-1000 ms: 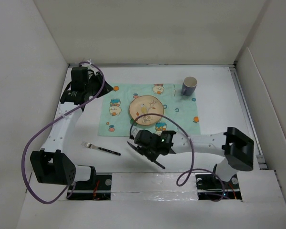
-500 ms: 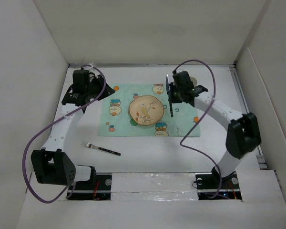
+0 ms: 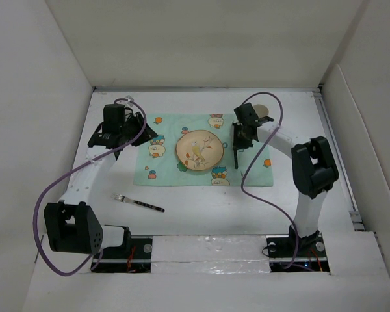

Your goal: Set the dinner table for one person

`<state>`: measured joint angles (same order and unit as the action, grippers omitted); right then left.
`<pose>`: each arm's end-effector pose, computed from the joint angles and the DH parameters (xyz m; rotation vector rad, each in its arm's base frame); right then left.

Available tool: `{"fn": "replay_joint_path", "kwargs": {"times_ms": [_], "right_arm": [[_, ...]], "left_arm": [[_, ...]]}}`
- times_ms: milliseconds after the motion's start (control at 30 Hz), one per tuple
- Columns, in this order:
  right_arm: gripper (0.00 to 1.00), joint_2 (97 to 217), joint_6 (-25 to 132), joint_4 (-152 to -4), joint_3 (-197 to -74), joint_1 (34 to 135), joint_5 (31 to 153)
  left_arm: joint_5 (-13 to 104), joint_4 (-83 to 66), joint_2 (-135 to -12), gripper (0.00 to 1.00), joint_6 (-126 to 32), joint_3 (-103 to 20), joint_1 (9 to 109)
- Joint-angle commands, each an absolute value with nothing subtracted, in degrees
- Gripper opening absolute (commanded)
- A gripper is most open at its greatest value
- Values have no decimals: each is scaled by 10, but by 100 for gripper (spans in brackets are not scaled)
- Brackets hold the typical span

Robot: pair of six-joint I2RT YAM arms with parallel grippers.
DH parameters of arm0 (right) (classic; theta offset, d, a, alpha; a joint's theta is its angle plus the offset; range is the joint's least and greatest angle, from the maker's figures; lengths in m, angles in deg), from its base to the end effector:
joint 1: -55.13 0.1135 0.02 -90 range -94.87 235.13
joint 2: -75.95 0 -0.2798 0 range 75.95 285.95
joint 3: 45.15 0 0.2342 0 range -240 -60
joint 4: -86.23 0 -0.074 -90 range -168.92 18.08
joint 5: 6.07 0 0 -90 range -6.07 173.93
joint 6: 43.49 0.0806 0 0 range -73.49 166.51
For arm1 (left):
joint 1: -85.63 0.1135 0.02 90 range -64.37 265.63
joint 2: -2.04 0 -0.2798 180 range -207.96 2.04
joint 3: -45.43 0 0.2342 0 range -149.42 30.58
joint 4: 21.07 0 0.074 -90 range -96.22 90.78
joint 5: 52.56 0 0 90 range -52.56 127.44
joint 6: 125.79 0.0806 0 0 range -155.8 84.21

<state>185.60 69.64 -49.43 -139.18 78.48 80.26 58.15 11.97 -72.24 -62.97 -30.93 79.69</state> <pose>0.3848 0.1605 0.1803 0.0175 2.6281 0.2009 0.3018 -0.0601 0.3145 -0.1772 2.1497 -0.7221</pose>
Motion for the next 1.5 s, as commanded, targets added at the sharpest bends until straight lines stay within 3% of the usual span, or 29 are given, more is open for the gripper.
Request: {"fn": "replay_joint_path", "kwargs": {"times_ms": [0, 233, 300, 533, 567, 667, 933, 1067, 1467], "right_arm": [[0, 1864, 711, -511, -1409, 788, 805], [0, 1879, 716, -504, -1408, 788, 788], [6, 1878, 716, -502, -1408, 793, 786], [42, 1845, 709, -489, -1417, 798, 790], [52, 1826, 702, -476, -1422, 798, 797], [60, 1787, 696, -466, -1422, 804, 809], [61, 1575, 703, -510, -1279, 842, 918], [61, 1532, 702, -534, -1219, 862, 953], [61, 1486, 693, -560, -1207, 874, 1016]], "left_arm": [[591, 92, -706, 22, -624, -307, 796], [594, 92, -715, 22, -625, -311, 796], [591, 92, -716, 23, -626, -313, 796], [510, 143, -713, 27, -653, -328, 796], [478, 158, -704, 28, -668, -331, 796], [457, 190, -687, 29, -694, -328, 796], [407, 346, -567, 24, -830, -181, 796], [343, 424, -511, 25, -885, -147, 796], [327, 447, -669, 38, -941, -122, 779]]}}
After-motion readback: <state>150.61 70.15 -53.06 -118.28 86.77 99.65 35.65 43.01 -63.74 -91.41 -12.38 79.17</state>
